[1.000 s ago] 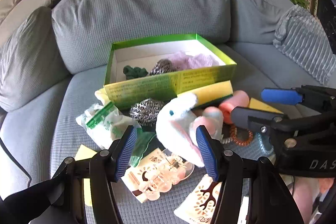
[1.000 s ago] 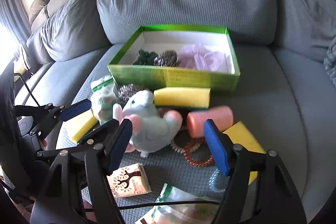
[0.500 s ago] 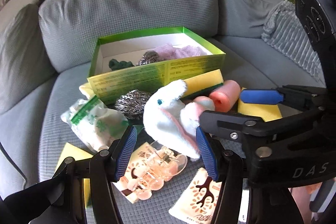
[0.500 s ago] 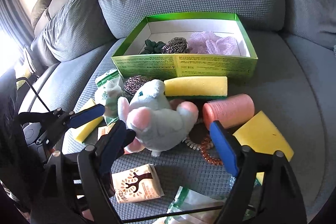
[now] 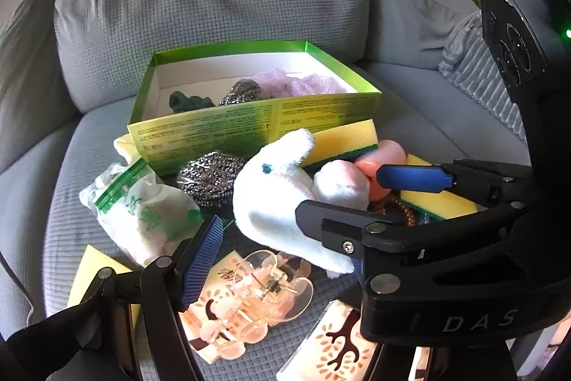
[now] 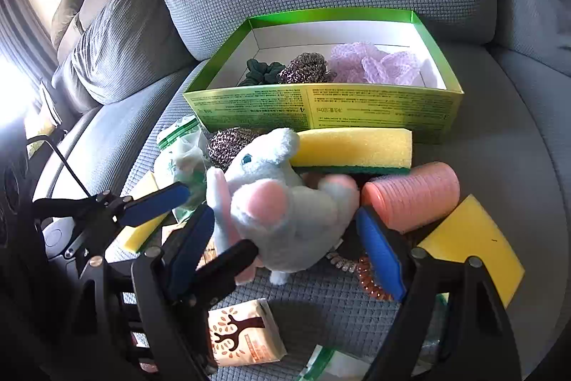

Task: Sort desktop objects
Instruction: 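Lower the open right tool around the white plush bunny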

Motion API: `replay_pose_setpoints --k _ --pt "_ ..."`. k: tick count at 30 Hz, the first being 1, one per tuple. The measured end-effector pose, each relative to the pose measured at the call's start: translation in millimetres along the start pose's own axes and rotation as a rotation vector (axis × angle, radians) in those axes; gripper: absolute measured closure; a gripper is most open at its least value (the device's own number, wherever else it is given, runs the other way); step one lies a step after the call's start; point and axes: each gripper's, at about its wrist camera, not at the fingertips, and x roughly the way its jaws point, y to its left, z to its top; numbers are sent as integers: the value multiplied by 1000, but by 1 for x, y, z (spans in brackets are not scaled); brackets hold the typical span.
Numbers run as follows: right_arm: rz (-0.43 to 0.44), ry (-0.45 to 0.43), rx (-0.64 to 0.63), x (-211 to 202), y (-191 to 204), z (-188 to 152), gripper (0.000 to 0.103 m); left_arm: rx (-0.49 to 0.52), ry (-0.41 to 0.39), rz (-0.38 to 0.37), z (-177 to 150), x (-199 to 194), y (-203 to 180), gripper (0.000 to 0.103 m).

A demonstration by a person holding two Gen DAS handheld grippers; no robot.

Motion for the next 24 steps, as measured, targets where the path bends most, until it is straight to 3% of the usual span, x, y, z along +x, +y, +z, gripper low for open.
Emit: replay_pose_setpoints --k 7,11,16,24 --pt "34 21 31 8 -8 0 23 -8 16 -48 1 10 0 32" --pt "67 46 53 14 -11 0 38 8 11 -65 2 16 -3 32" --pt "73 43 78 16 -14 0 42 11 3 -75 4 17 -4 32" --pt "49 13 50 13 -8 0 58 25 -16 -61 3 18 -6 32"
